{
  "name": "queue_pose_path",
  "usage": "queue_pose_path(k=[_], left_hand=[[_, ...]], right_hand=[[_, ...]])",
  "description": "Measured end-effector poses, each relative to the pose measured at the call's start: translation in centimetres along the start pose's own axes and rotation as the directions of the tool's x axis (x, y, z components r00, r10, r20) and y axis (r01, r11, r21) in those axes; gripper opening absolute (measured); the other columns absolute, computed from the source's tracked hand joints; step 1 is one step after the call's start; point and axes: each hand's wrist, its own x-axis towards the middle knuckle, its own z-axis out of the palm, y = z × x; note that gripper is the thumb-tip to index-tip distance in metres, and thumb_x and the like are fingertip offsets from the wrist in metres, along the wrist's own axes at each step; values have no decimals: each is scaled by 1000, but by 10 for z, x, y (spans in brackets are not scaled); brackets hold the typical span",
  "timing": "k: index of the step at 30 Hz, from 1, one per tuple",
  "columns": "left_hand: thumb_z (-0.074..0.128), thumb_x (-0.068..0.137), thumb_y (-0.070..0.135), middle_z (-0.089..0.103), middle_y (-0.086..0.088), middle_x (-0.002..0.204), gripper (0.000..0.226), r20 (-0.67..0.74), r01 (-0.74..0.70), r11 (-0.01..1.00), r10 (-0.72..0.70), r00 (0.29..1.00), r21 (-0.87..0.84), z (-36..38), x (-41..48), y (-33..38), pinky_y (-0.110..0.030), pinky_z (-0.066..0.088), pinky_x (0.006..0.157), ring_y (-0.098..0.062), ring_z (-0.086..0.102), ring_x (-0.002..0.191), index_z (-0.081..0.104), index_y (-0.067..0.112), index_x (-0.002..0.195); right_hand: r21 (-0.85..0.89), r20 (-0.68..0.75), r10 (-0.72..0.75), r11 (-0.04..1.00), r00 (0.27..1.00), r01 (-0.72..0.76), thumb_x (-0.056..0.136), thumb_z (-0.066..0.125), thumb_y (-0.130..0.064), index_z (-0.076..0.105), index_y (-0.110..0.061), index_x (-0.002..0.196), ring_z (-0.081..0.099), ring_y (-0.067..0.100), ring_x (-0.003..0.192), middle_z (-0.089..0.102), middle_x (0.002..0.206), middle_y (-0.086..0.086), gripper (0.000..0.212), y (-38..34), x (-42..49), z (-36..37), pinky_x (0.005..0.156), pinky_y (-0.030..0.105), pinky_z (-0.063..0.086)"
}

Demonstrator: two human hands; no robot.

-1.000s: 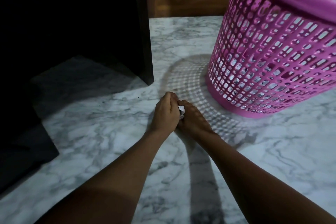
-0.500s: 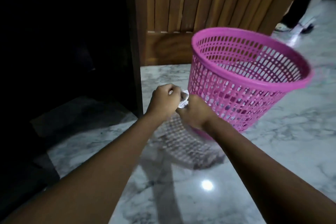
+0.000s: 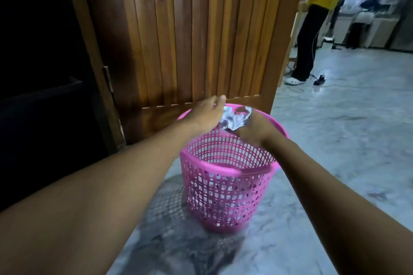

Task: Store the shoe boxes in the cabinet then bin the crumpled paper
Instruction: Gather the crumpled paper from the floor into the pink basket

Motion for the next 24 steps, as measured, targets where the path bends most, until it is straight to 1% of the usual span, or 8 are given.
queue_pose_path(k=[3,6,8,11,13,16,21,24], left_hand=[[39,101,41,61,-19,125,39,6,71,971,-74,997,227,9,2,-37,-34,44,89,-33,57,113,62,11,112],[52,92,45,35,-11,148,54,-14,256,866,-277,961,430,15,-15,-61,-40,31,112,-33,31,135,43,21,140],[59,89,37,29,-13,143,63,-112,419,860,-405,908,292,17,-28,-65,-41,29,112,-33,24,135,34,18,143],[61,87,11,47,-15,129,51,-190,550,817,-576,795,-175,18,-34,-68,-39,49,83,-34,50,120,43,4,134],[62,87,7,61,-13,114,41,-166,541,778,-608,776,-320,15,-37,-70,-36,53,70,-33,63,98,53,0,126],[60,88,7,65,-17,112,37,-178,531,764,-618,766,-366,11,-47,-73,-41,58,71,-33,65,90,57,1,124],[54,87,5,66,-15,112,35,-202,517,784,-599,775,-342,-8,-76,-76,-46,59,78,-32,66,90,59,6,122],[51,84,3,69,-14,107,34,-195,497,816,-560,805,-294,-32,-101,-84,-44,59,76,-34,67,90,65,7,115]], right_hand=[[-35,-7,184,982,983,-184,83,79,-28,44,-21,143,62,27,112,59,136,8,70,22,-3,2,92,39,53],[-111,-18,180,977,984,-181,90,72,-30,45,-22,145,62,17,88,58,138,11,62,32,-5,4,67,25,52],[-126,-33,229,965,973,-231,92,69,-31,49,-23,142,66,15,82,63,130,10,55,37,-7,6,64,25,55],[-230,-15,303,927,953,-298,91,69,-35,53,-23,139,64,19,91,65,127,7,51,42,-13,11,81,32,57],[-312,-12,333,894,943,-320,91,67,-39,55,-24,137,63,18,88,67,120,4,49,42,-18,13,83,33,57],[-391,-50,361,851,931,-351,92,63,-43,55,-23,136,67,20,94,67,112,2,48,36,-30,16,91,39,56],[-490,-199,389,755,899,-435,89,61,-48,48,-26,141,39,29,138,44,147,8,58,16,-54,18,115,57,25],[-372,-244,437,782,865,-500,86,63,-45,36,-22,147,29,35,141,33,151,14,71,7,-73,22,110,57,35]])
